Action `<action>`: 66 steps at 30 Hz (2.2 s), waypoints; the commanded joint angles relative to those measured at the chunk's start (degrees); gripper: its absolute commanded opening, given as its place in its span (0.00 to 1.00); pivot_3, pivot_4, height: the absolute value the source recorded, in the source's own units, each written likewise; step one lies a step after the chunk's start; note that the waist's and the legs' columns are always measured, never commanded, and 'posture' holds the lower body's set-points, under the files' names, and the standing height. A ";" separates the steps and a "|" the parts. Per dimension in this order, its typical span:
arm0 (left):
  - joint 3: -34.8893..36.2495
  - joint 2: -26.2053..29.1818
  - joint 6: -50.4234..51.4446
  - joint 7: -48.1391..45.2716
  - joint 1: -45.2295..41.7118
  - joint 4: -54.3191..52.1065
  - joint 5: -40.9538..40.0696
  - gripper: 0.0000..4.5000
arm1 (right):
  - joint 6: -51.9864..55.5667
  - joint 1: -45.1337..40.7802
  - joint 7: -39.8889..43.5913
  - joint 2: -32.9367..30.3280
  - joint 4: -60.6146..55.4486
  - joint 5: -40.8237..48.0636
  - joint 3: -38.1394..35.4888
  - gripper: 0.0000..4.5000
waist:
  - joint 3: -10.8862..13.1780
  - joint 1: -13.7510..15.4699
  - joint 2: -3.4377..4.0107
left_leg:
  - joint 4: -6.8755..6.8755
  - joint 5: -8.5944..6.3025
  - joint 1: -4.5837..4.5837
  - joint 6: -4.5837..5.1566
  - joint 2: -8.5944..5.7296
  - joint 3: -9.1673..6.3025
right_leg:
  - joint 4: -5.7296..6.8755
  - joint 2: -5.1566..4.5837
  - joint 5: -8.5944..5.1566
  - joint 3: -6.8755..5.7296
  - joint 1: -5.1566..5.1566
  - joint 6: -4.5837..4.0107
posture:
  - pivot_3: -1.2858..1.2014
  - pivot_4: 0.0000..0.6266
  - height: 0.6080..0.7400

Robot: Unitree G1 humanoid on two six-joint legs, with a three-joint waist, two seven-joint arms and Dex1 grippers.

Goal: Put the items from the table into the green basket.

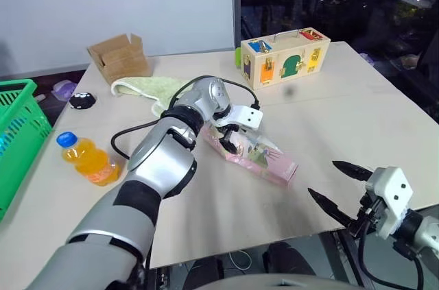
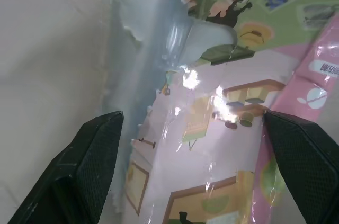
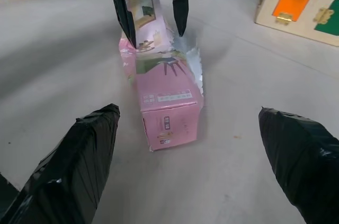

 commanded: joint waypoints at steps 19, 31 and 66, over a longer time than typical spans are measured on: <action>-1.89 1.30 2.82 -0.83 7.93 -18.35 -1.30 0.99 | -0.53 0.25 -1.55 0.45 -2.39 -2.41 2.13 1.00 | 0.19 -3.46 -0.07 | -0.03 -0.05 -0.03 0.08 -0.07 -0.10 | 0.04 -0.03 -0.09 0.01 0.00 0.15 | 0.39 0.03 1.00; -8.68 -0.08 2.14 7.42 9.78 -14.15 8.98 0.99 | -0.61 0.73 -1.97 0.66 -2.69 -3.33 2.50 1.00 | 0.08 -3.51 -0.02 | -0.10 -0.05 0.08 0.08 -0.07 -0.11 | 0.05 -0.01 -0.10 0.03 0.05 0.17 | 0.39 0.03 1.00; 33.00 7.74 38.26 26.84 12.97 -49.18 -17.80 0.09 | -0.47 -13.65 -2.54 2.34 1.69 -4.11 7.51 1.00 | 0.24 -4.07 -0.05 | -0.04 -0.16 -0.15 0.23 -0.18 -0.19 | 0.11 -0.11 -0.22 0.37 -0.15 0.42 | 0.43 0.00 1.00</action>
